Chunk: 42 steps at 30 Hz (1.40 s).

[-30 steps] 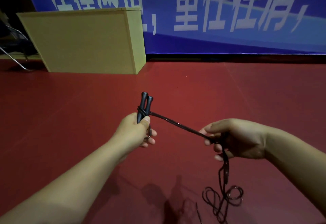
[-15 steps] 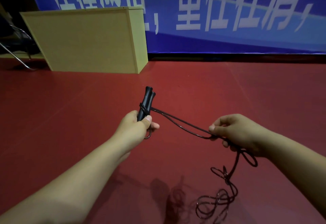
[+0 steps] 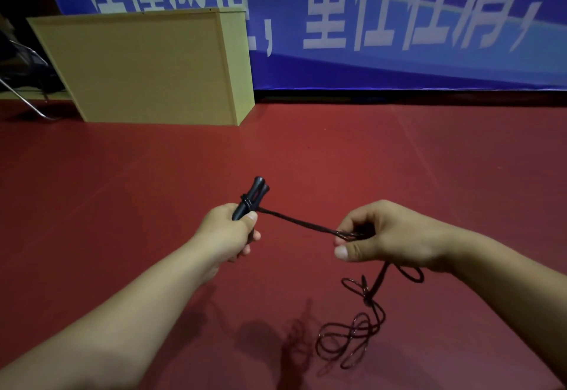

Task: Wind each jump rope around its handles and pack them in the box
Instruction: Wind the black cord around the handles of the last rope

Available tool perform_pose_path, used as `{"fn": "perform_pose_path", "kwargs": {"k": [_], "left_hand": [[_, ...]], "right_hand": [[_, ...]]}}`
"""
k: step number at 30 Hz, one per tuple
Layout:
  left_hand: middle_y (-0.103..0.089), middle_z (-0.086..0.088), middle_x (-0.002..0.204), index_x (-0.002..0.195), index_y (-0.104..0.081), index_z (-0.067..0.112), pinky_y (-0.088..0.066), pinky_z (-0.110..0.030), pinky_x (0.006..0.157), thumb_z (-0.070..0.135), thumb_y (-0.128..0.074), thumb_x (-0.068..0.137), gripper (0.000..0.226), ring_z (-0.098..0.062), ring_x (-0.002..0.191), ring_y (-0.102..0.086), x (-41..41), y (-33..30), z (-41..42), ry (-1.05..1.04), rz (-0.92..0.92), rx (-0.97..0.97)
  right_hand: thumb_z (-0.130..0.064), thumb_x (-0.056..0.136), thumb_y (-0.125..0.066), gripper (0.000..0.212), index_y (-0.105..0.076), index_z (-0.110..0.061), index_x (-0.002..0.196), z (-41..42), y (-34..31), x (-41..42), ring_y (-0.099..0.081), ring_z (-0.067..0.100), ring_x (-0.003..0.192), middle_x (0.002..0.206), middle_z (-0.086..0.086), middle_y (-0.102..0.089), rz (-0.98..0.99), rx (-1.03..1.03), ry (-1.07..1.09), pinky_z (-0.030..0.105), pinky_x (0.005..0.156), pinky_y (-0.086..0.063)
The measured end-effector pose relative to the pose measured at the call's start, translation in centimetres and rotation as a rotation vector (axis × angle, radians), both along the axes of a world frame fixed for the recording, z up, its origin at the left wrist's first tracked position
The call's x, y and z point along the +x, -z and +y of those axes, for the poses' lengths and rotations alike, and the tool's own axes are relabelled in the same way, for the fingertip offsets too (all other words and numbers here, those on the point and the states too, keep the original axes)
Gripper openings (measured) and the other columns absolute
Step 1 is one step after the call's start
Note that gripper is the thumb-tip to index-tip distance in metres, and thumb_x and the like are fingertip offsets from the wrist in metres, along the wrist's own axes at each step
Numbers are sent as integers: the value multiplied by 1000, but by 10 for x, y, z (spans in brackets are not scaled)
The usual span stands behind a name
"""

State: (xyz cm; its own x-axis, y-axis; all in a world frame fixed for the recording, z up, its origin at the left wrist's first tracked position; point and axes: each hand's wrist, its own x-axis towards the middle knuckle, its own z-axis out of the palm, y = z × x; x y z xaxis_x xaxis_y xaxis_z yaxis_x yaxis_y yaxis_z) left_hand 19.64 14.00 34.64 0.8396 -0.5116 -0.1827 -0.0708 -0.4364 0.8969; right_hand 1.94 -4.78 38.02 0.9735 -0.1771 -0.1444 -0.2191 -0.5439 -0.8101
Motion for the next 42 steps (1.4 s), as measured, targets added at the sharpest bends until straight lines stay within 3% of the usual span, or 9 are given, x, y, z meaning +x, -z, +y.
{"fn": "perform_pose_path", "kwargs": {"k": [5, 11, 18, 22, 26, 29, 32, 34, 42], "left_hand": [[-64, 3, 68, 93, -60, 16, -30, -19, 42, 23, -50, 100, 13, -12, 44, -43, -3, 6, 0, 240, -95, 231], [-62, 8, 64, 100, -57, 6, -42, -21, 49, 25, -47, 102, 21, -8, 48, -53, -30, 5, -6, 734, -95, 474], [-66, 0, 78, 98, -53, 12, -47, -23, 54, 14, -46, 103, 9, -13, 63, -64, -54, -8, -15, 1029, 71, 308], [-71, -5, 93, 106, -51, -1, -44, -24, 52, 11, -49, 102, 13, -13, 62, -62, -63, -14, -23, 1130, 103, 129], [-70, -2, 88, 105, -55, 1, -46, -19, 62, 12, -52, 99, 13, -11, 68, -62, -62, -16, -23, 1092, 137, -38], [-69, 0, 84, 105, -57, 10, -47, -19, 63, 19, -52, 92, 17, -10, 72, -64, -59, -15, -23, 966, 154, -168], [-67, 0, 80, 103, -57, 11, -52, -27, 62, 17, -50, 98, 10, -19, 77, -69, -52, -11, -21, 767, 127, -254], [-64, -1, 77, 104, -56, 8, -52, -27, 59, 9, -45, 103, 11, -20, 72, -69, -48, -8, -20, 617, 101, -279], [-59, -5, 76, 95, -55, 8, -48, -22, 46, 7, -43, 103, 15, -10, 50, -60, -40, -13, -19, 258, -2, -325]], "right_hand": [[-25, 90, -66, 24, -62, -8, 74, 3, -3, -2, -32, 5, 52, 58, -9, -39, -214, 82, 49, 15, 50, -31], [-28, 88, -66, 20, -69, -10, 82, -13, 7, 2, -37, 0, 53, 57, -16, -47, -439, 10, 223, 14, 52, -34], [-21, 90, -68, 10, -72, -12, 88, -26, 24, 13, -50, 1, 66, 75, -4, -62, -488, -74, 406, 17, 64, -43], [-29, 84, -75, 13, -73, -16, 85, -26, 35, 19, -57, 5, 68, 76, -5, -66, -406, -158, 441, 25, 69, -47], [-24, 82, -78, 14, -69, -14, 85, -21, 43, 24, -61, 11, 80, 84, 1, -68, -218, -225, 281, 29, 75, -47], [3, 86, -61, 30, -58, -21, 69, -9, 51, 23, -54, -1, 54, 64, -7, -61, -67, -62, 55, 22, 53, -44], [-22, 95, -59, 18, -59, -11, 81, 4, 49, 25, -60, 12, 57, 75, 2, -60, 124, -19, 128, 22, 46, -44], [-38, 96, -56, 30, -60, -9, 90, 7, 47, 25, -63, 17, 58, 81, 4, -61, 177, -1, 152, 26, 47, -48], [-52, 96, -45, 42, -52, -12, 87, 11, 37, 29, -61, 21, 56, 69, 7, -65, 102, 318, 221, 30, 57, -45]]}}
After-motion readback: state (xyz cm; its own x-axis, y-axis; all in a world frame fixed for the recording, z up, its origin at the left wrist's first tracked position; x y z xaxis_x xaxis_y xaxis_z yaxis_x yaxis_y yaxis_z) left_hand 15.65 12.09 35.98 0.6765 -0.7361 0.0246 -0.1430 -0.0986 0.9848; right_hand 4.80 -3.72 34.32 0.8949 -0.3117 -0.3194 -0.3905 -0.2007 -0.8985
